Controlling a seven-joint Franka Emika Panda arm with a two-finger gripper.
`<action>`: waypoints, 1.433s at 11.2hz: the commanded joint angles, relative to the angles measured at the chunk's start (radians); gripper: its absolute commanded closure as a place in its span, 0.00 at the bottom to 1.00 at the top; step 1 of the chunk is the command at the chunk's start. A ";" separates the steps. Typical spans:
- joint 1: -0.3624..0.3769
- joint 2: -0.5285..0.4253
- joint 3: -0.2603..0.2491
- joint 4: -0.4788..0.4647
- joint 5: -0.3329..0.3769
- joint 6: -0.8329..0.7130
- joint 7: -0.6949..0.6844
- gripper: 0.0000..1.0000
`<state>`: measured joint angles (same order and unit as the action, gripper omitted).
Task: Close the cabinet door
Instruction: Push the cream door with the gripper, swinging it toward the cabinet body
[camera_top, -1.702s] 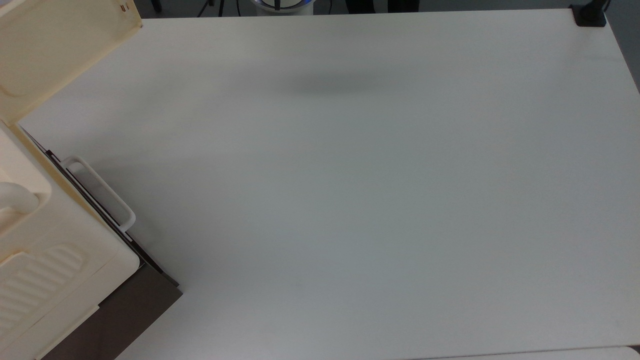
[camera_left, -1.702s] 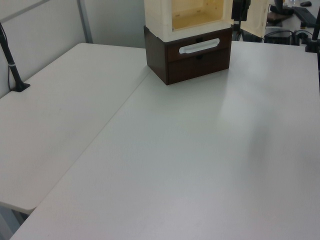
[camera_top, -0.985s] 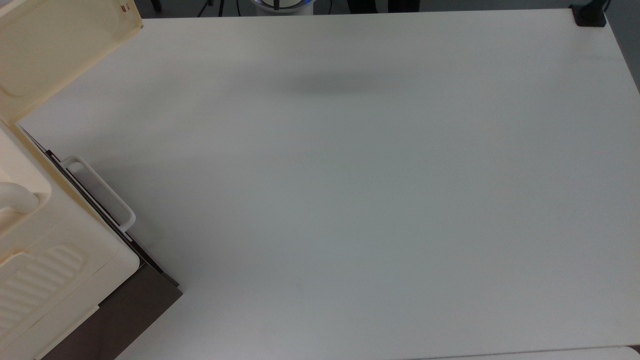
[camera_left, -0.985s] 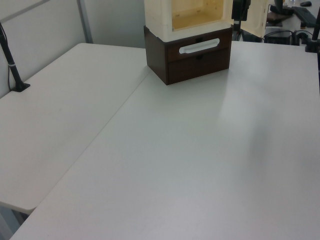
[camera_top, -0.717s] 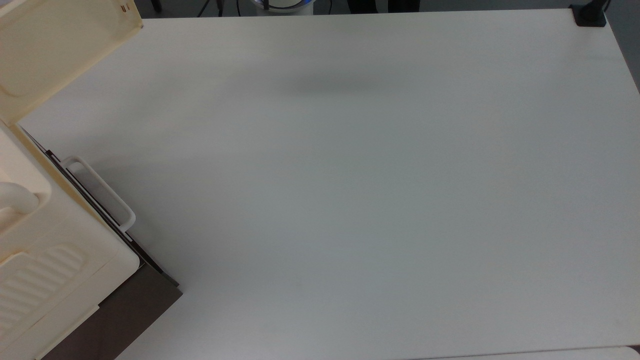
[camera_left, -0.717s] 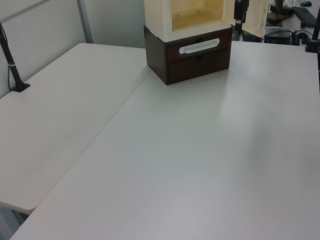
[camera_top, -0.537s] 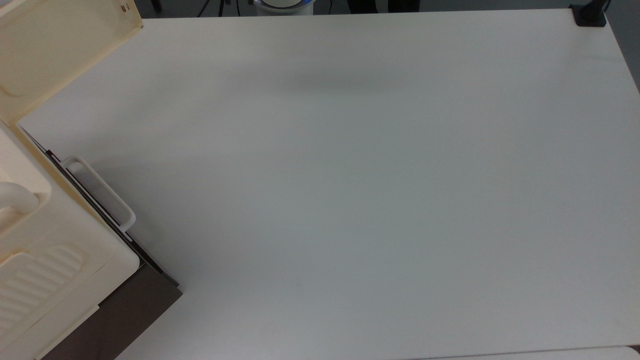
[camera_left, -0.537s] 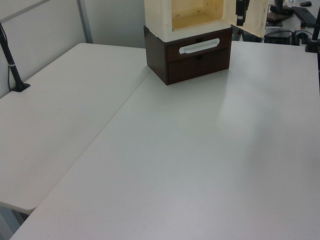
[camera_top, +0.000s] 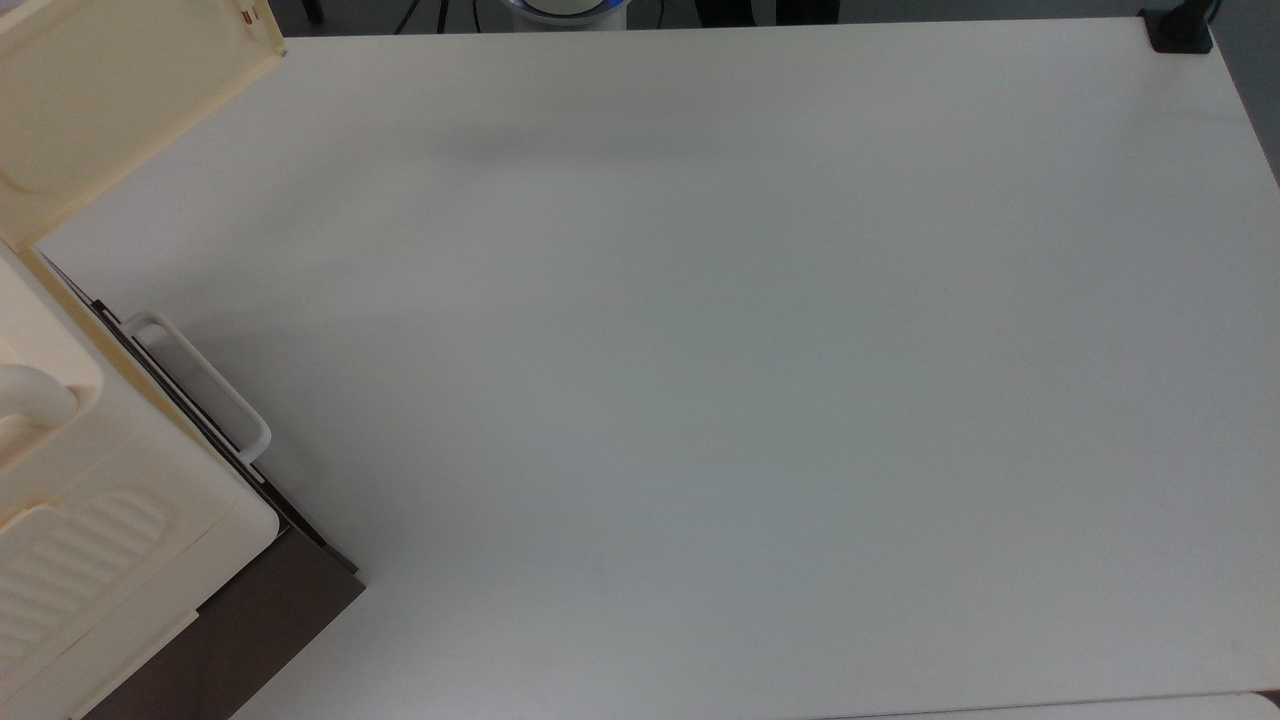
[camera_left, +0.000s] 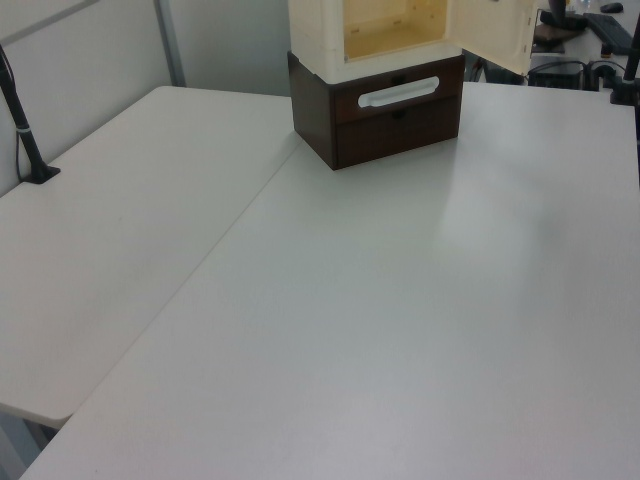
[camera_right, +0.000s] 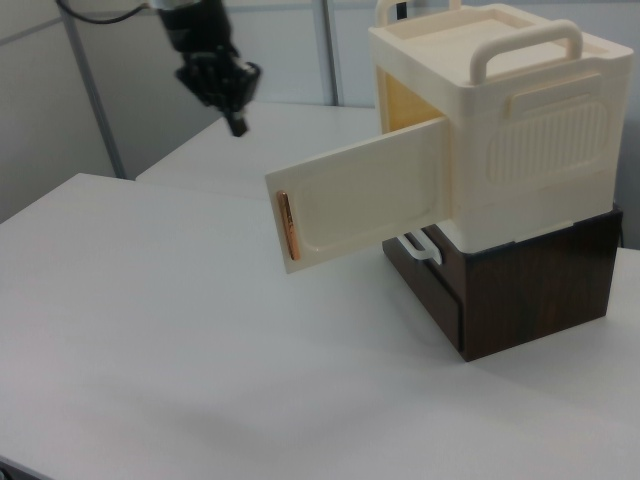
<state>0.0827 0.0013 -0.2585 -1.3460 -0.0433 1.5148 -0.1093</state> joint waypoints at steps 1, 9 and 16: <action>-0.020 -0.007 -0.160 0.033 0.060 0.007 -0.130 1.00; -0.089 0.026 -0.269 0.001 0.082 0.008 -0.330 1.00; -0.052 0.147 -0.240 -0.013 0.299 0.398 -0.186 1.00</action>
<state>0.0233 0.1145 -0.5070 -1.3392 0.1672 1.7040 -0.3994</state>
